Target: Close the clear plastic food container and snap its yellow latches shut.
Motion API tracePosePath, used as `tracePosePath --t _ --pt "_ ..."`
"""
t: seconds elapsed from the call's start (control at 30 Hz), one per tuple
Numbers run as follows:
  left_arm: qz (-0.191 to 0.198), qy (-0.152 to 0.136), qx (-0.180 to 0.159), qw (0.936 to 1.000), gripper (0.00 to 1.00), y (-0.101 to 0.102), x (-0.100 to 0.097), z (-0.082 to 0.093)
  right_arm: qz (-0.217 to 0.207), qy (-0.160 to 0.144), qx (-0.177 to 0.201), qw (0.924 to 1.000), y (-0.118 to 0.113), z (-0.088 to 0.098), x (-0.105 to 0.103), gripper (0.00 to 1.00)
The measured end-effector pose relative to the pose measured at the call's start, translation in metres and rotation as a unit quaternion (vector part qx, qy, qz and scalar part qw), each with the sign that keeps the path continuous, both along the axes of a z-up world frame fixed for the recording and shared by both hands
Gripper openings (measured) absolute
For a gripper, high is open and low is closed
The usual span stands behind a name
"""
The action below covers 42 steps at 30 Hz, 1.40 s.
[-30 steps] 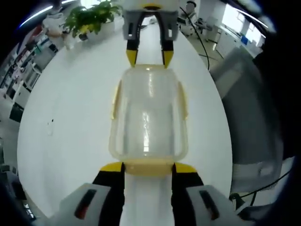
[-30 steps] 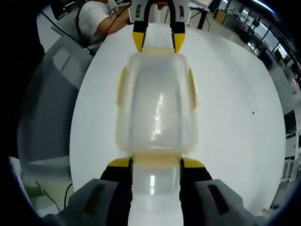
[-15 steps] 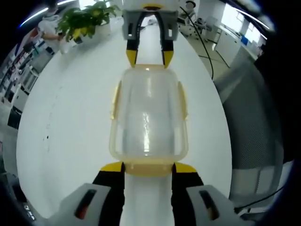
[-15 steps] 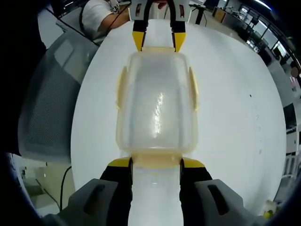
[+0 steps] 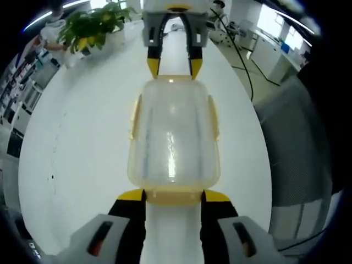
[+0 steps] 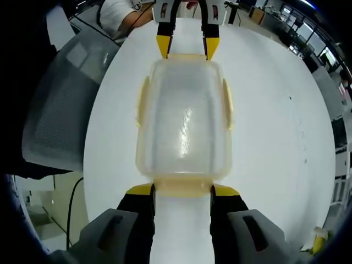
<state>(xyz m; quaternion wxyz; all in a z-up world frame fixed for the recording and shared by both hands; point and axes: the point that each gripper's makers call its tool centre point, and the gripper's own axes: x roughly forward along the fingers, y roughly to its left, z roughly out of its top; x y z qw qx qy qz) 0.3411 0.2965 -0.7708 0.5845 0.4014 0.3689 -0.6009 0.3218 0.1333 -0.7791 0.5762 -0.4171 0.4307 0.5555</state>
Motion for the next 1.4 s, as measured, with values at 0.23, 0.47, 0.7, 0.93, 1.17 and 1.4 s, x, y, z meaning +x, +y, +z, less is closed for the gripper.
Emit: tracePosePath --t 0.23,0.47,0.7,0.93,1.17,1.4 --pt "0.002 0.006 0.005 1.0 0.33 -0.004 0.002 -0.005 0.004 -0.001 -0.001 1.0 -0.003 -0.001 0.001 0.36" --pt "0.003 0.012 0.013 0.9998 0.33 -0.003 -0.002 -0.009 0.008 -0.003 0.003 1.0 -0.002 -0.003 -0.001 0.36" --pt "0.003 0.003 0.016 0.9999 0.33 -0.002 0.001 -0.013 0.007 -0.012 0.005 0.9999 -0.002 -0.007 0.001 0.36" --pt "0.002 0.007 0.018 0.9998 0.33 -0.003 0.0 -0.016 0.007 -0.015 0.003 0.9999 -0.002 -0.011 0.0 0.36" --pt "0.002 0.006 0.02 0.9998 0.33 -0.004 0.0 -0.017 0.001 -0.012 0.016 0.9998 -0.003 -0.015 0.0 0.36" --pt "0.006 0.008 0.015 0.9998 0.33 -0.006 -0.001 -0.016 0.004 -0.011 0.016 0.9998 -0.006 -0.012 0.0 0.36"
